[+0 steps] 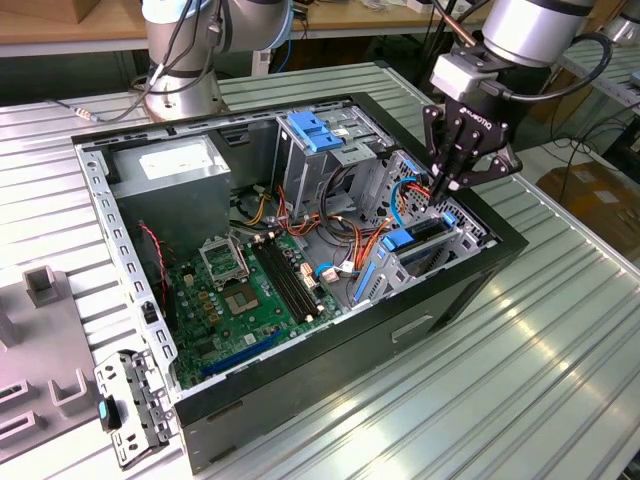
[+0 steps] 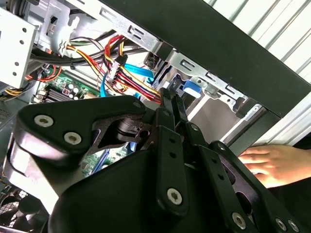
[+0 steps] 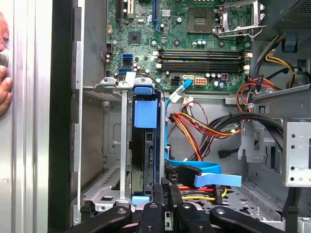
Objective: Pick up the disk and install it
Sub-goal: 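Insert the first disk wire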
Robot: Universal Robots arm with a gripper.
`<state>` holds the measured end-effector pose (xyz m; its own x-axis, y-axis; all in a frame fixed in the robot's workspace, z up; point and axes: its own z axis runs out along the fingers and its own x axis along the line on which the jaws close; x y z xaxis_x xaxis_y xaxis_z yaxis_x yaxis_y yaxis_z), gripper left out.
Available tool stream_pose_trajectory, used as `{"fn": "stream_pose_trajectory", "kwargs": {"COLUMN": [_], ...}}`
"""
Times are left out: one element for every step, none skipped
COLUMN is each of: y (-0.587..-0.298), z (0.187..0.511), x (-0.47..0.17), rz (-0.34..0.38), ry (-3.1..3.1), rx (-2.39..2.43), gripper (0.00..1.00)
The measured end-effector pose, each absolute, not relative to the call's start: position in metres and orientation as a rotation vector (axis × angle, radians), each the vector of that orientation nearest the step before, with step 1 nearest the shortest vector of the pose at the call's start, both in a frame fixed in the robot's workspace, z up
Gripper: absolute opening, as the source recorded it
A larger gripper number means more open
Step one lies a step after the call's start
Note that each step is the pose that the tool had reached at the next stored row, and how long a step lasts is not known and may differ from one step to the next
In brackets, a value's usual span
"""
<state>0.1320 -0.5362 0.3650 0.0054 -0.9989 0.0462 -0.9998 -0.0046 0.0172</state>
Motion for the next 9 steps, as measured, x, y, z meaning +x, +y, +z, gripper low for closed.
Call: {"fn": "stream_pose_trajectory", "kwargs": {"y": [-0.5367,-0.5368,-0.5369,-0.5371,-0.5372,-0.5372,-0.5372,-0.5375,-0.5396], "z": [0.3650,0.3650,0.3650,0.3649,0.3648,0.3646,0.3644,0.3641,0.3635], "x": [0.1320,0.1320,0.1320,0.1312,0.1305,0.1291,0.1283,0.1279,0.1279], "rz": [0.032,0.032,0.032,0.032,0.032,0.032,0.032,0.032,0.032], "ry": [-2.184,-2.184,-2.184,-2.184,-2.184,-2.184,-2.186,-2.188,-2.192], "rx": [2.195,2.195,2.195,2.195,2.195,2.195,2.194,2.191,2.188], "gripper": [0.16,0.16,0.16,0.16,0.16,0.16,0.16,0.16,0.16]}}
